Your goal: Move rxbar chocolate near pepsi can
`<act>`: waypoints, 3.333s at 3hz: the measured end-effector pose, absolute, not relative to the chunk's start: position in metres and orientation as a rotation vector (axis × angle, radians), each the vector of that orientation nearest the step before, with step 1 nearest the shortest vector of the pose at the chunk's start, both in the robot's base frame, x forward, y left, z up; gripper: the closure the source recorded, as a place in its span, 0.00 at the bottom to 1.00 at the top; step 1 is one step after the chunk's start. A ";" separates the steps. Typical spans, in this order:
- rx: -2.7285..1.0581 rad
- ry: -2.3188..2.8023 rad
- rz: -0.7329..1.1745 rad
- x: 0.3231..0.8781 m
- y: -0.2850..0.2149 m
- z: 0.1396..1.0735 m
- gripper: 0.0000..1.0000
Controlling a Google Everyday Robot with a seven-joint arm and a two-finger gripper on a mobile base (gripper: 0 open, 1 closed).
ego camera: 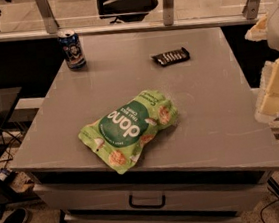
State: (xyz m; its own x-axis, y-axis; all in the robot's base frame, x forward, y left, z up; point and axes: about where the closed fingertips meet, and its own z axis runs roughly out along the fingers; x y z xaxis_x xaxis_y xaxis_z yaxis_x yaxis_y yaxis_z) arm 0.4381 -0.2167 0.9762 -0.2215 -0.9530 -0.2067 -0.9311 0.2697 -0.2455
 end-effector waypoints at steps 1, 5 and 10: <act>-1.725 2.232 -0.099 0.438 -0.217 0.976 0.00; -1.729 2.091 0.061 0.609 -0.168 0.940 0.00; -1.541 2.164 0.242 0.747 -0.177 0.860 0.00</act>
Offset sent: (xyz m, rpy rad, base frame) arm 0.0553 0.0230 -0.0022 0.0642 0.0064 0.0318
